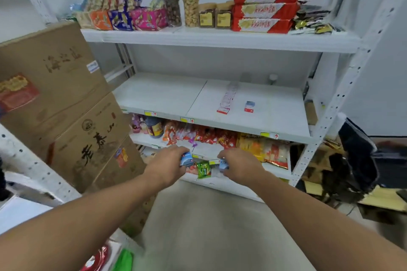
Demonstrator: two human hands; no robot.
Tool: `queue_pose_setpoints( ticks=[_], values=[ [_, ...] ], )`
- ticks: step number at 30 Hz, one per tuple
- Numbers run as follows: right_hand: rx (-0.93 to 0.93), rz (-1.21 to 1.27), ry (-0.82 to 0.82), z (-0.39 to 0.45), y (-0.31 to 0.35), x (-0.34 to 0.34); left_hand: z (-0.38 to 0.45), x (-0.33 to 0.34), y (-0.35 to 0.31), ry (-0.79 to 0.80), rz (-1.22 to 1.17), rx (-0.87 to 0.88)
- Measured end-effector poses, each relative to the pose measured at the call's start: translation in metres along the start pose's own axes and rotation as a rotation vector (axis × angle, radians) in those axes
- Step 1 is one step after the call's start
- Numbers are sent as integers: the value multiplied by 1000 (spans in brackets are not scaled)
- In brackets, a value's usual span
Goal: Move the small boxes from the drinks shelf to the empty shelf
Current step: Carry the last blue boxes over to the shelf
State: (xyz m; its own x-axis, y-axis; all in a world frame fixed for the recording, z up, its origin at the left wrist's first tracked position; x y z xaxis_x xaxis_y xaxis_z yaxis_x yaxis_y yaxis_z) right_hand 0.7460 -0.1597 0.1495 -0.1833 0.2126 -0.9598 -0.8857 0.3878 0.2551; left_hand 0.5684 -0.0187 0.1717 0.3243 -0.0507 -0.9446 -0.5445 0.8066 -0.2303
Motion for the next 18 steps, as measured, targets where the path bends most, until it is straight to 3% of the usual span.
queue_pose_setpoints(
  ticks=[9, 18],
  values=[
    [110, -18, -25, 22, -80, -13, 85, 38, -56, 4, -47, 55],
    [285, -71, -25, 75, -115, -23, 175, 88, -57, 47, -193, 167]
  ],
)
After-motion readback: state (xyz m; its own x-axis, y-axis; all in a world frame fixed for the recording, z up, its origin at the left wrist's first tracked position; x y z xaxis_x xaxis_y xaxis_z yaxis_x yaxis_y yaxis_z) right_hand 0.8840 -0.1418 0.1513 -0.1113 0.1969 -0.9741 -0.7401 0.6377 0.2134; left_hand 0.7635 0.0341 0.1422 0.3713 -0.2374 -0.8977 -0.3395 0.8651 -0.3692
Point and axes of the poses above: each hand's wrist, its own z-axis towards the middle knuckle, its own x-axis out of the palm, y = z × x, the point moved 5 cm from there along z, towards the middle knuckle, and after that the axes turned 10 degrees about -y, right-handed, at the moved point
